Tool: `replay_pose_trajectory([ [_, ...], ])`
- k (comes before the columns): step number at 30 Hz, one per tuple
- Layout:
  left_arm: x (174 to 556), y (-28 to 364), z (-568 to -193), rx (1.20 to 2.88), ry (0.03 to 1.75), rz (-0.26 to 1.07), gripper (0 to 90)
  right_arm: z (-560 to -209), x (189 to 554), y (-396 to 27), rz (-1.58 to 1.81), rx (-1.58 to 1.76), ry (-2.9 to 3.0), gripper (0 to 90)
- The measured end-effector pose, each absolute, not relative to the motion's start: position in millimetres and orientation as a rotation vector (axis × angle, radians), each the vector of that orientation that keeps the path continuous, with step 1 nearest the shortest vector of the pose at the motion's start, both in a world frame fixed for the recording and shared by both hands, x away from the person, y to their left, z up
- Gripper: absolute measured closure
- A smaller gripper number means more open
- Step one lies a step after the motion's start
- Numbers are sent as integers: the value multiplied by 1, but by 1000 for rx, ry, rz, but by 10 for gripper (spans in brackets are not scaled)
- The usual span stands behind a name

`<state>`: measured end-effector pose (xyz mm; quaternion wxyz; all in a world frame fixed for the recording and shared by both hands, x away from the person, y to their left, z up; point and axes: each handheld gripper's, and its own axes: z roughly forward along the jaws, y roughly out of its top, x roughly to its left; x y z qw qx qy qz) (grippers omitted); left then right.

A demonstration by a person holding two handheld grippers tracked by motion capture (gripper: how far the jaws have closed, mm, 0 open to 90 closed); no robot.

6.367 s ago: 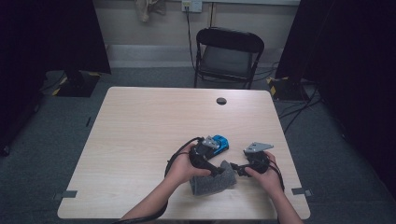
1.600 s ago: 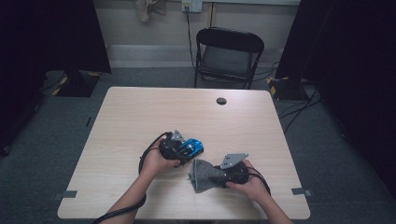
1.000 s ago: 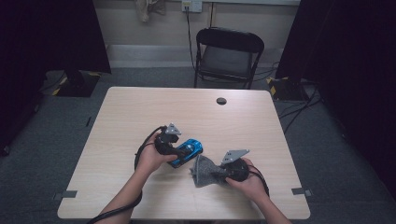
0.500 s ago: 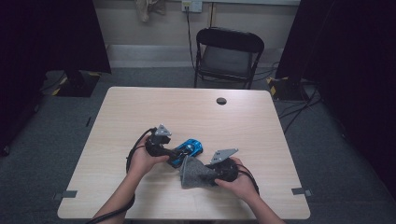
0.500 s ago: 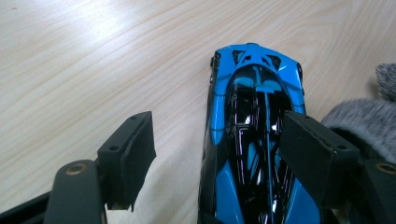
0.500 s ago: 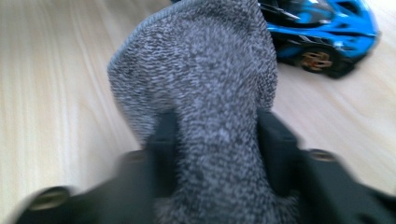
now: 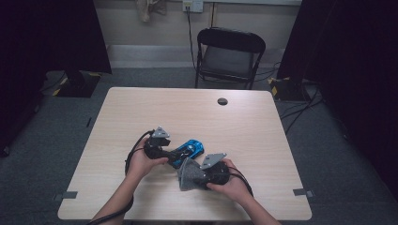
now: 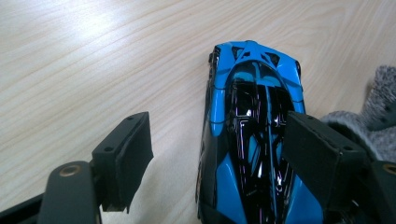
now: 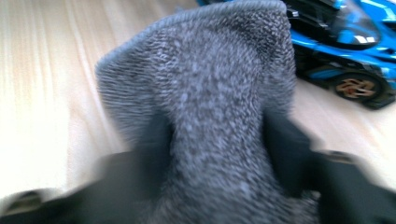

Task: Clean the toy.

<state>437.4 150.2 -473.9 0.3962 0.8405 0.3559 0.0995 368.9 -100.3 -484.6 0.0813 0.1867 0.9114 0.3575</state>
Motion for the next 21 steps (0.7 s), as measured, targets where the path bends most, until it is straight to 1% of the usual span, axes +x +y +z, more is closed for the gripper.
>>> replay_pose_trajectory([
  [1,439,149,-476,2125,911,246,228,-483,370,-101,1066,569,2733,646],
  [2,440,149,-477,2116,911,232,214,-481,370,-102,1075,564,2741,673],
  [4,442,146,-476,2109,907,231,218,-479,368,-100,1082,545,2738,691],
  [7,444,141,-473,2108,890,212,255,-471,368,-94,1169,527,2757,695],
  [9,446,136,-474,2103,889,190,267,-471,369,-85,1110,463,2769,695],
  [10,447,134,-475,2107,867,149,281,-473,371,-82,1098,455,2782,695],
  [11,446,132,-475,2099,861,131,333,-476,372,-78,1080,459,2800,696],
  [13,446,130,-476,2151,834,117,378,-480,376,-77,1100,486,2803,697],
  [21,446,131,-476,2151,836,108,372,-478,388,-90,1100,566,2778,699],
])
